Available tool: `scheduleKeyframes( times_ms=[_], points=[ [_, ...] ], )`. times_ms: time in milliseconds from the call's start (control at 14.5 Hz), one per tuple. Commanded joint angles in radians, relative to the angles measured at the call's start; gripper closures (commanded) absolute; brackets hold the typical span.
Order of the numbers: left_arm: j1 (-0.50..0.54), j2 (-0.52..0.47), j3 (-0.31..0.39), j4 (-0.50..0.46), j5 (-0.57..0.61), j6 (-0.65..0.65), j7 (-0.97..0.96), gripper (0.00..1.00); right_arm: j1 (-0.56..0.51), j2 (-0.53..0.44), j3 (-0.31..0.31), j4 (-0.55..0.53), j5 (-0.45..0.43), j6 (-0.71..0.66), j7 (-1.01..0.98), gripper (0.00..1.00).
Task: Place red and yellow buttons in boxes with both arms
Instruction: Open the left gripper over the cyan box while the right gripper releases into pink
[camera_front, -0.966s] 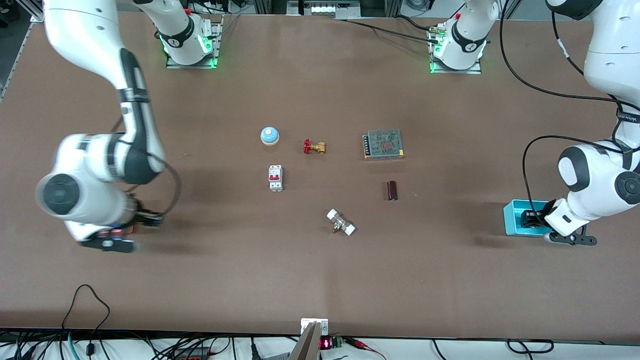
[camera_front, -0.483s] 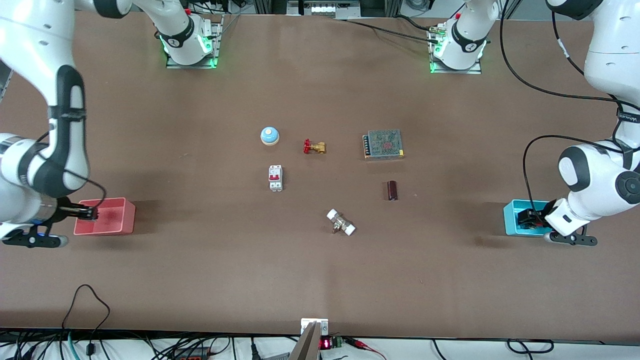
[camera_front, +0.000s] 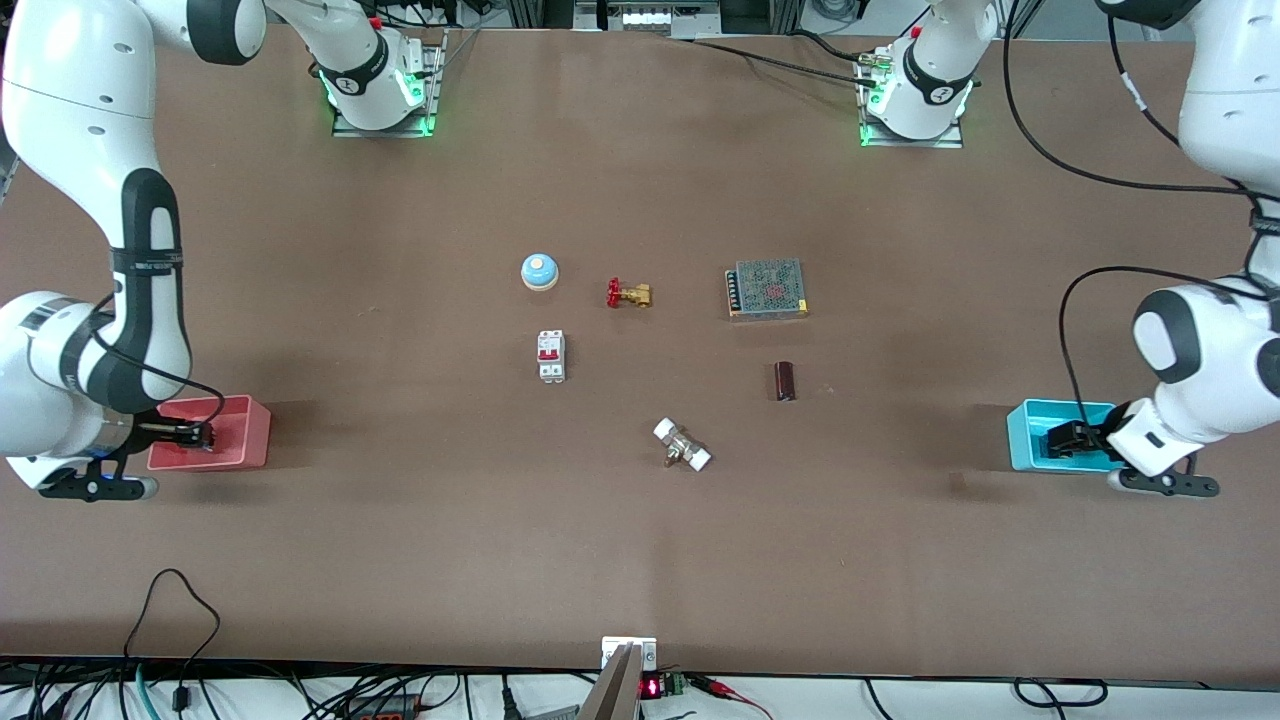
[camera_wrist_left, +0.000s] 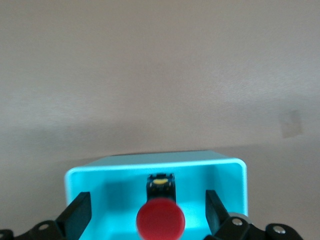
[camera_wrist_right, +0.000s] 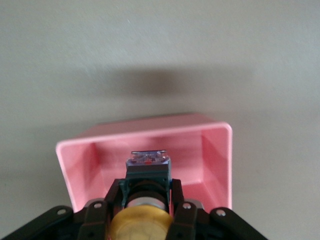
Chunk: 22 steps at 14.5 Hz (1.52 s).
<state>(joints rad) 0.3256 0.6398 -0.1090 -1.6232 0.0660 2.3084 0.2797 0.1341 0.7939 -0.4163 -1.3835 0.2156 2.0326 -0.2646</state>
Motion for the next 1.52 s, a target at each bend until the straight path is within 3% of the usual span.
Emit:
scheduleKeyframes(
  times_ms=[0,276,552,621,759,828,966,1034,1172,1448],
  points=[
    [0.012,-0.032,-0.02,0.129,0.015,-0.212,0.001,0.0,-0.004,0.021,0.007,0.014,0.021,0.014,-0.01,0.72],
    [0.003,-0.035,-0.027,0.299,0.008,-0.475,-0.017,0.0,-0.004,0.041,0.007,0.011,0.021,0.027,-0.011,0.71],
    [-0.01,-0.136,-0.087,0.321,0.011,-0.642,-0.111,0.0,-0.005,0.054,0.007,0.004,0.022,0.06,-0.015,0.68],
    [-0.01,-0.169,-0.104,0.316,0.009,-0.679,-0.12,0.0,-0.007,0.059,0.008,0.004,0.024,0.064,-0.013,0.56],
    [-0.01,-0.222,-0.13,0.312,0.009,-0.728,-0.131,0.0,-0.005,0.065,0.007,0.004,0.074,0.064,-0.013,0.15],
    [-0.01,-0.245,-0.147,0.309,0.008,-0.753,-0.135,0.0,-0.004,0.061,0.007,0.004,0.08,0.061,-0.013,0.0],
    [-0.028,-0.284,-0.158,0.306,0.008,-0.797,-0.174,0.0,0.005,0.039,0.004,0.007,0.08,0.046,-0.01,0.0],
    [-0.08,-0.304,-0.132,0.306,0.008,-0.816,-0.18,0.0,0.007,0.015,0.002,0.007,0.079,0.022,-0.01,0.0],
    [-0.198,-0.342,-0.014,0.301,0.006,-0.834,-0.192,0.0,0.007,-0.05,-0.006,0.015,0.076,-0.067,-0.01,0.0],
    [-0.325,-0.42,0.155,0.25,-0.067,-0.843,-0.191,0.0,0.007,-0.227,0.004,0.015,0.074,-0.17,-0.011,0.0]
  ],
)
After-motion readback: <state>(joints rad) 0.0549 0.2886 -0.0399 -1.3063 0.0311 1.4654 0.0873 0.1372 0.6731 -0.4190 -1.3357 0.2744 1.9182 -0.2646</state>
